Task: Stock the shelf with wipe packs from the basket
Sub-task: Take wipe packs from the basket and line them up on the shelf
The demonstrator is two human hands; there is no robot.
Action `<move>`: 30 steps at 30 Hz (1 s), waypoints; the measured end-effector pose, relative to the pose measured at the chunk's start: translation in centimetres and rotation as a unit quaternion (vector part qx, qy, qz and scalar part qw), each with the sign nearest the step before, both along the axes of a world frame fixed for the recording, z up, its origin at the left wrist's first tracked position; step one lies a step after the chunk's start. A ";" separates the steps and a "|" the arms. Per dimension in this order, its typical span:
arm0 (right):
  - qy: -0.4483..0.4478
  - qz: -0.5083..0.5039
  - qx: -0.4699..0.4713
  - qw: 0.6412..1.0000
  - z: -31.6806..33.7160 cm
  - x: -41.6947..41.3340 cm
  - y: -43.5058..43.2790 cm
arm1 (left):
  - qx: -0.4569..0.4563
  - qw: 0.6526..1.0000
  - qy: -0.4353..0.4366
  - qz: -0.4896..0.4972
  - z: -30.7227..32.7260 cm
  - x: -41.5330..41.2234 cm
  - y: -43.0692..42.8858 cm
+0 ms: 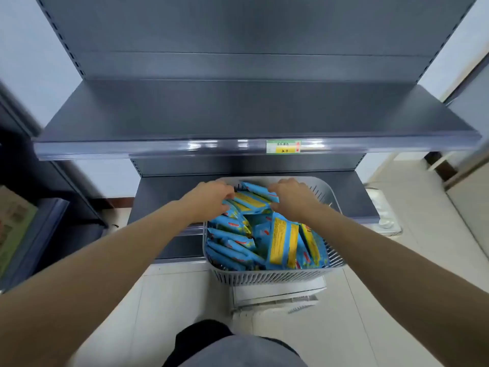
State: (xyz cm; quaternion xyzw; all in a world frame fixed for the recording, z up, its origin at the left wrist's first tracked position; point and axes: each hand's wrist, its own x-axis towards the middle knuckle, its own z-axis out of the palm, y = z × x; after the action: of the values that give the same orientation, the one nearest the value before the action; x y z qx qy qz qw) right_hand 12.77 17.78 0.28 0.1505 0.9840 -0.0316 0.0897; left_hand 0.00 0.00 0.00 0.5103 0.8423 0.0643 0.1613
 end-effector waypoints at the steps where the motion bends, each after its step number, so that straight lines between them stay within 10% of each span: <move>1: -0.011 -0.007 -0.009 1.000 -0.3 -0.2 0.2 | -0.016 1.000 -0.003 0.008 -0.3 0.0 0.1; 30: 0.117 -0.191 -0.262 0.939 -2.5 -1.0 7.9 | -0.080 0.996 0.005 0.029 -6.6 0.5 8.9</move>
State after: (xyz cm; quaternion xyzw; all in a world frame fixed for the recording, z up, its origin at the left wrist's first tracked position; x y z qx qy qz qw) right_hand 11.79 25.69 -2.25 0.3015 0.8974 -0.3222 0.0022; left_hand 0.47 8.90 -6.56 0.4718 0.8597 -0.0006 0.1957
